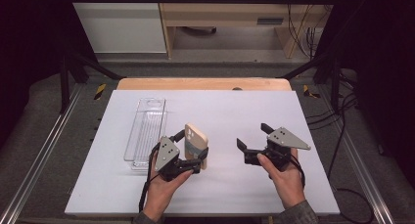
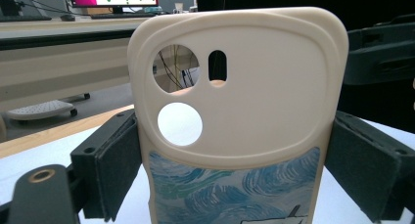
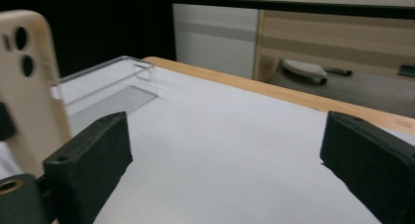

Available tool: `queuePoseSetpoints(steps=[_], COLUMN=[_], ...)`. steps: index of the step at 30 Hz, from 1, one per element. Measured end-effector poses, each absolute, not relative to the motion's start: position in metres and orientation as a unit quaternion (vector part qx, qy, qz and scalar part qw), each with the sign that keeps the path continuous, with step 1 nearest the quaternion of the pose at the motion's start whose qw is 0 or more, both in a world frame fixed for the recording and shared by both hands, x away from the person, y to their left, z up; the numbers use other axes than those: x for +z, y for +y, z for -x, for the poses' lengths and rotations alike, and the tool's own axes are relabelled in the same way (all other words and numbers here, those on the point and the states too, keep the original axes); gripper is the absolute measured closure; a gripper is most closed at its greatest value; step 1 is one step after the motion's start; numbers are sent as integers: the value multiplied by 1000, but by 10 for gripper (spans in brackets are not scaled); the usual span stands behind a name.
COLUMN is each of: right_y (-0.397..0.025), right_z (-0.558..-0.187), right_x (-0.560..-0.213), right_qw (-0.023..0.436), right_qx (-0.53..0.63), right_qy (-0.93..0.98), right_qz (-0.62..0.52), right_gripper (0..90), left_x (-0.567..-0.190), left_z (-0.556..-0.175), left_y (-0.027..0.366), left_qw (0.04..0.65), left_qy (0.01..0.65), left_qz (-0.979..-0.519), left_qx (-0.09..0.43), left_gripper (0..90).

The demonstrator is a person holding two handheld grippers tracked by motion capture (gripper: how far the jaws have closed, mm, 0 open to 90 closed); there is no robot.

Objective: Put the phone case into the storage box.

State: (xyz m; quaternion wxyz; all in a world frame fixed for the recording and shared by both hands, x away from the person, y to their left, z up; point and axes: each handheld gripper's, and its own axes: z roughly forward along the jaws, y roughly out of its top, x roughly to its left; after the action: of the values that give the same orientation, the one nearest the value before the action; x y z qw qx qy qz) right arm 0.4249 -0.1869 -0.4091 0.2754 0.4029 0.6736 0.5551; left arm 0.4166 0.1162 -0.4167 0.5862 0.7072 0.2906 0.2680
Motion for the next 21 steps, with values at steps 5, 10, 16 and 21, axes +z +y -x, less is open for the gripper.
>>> queuePoseSetpoints(steps=[5, 10, 16, 21], right_y=[-195, -199, -203, -213], right_z=[-428, -426, -418, -413], right_x=[-418, -424, -428, -440], right_qw=[290, 295, 310, 308], right_qx=[539, 532, 530, 531], right_qy=[673, 670, 669, 657], right_qz=[-416, -425, -419, -437], right_gripper=[56, 44, 41, 43], left_x=[-415, -412, -403, -388], left_z=[-417, -419, -420, -422], left_y=[119, 121, 121, 120], left_qw=[587, 588, 589, 579], left_qy=[294, 301, 315, 309], left_qz=[-705, -700, -695, -699], left_qx=[269, 272, 266, 283], left_gripper=[114, 114, 114, 114])
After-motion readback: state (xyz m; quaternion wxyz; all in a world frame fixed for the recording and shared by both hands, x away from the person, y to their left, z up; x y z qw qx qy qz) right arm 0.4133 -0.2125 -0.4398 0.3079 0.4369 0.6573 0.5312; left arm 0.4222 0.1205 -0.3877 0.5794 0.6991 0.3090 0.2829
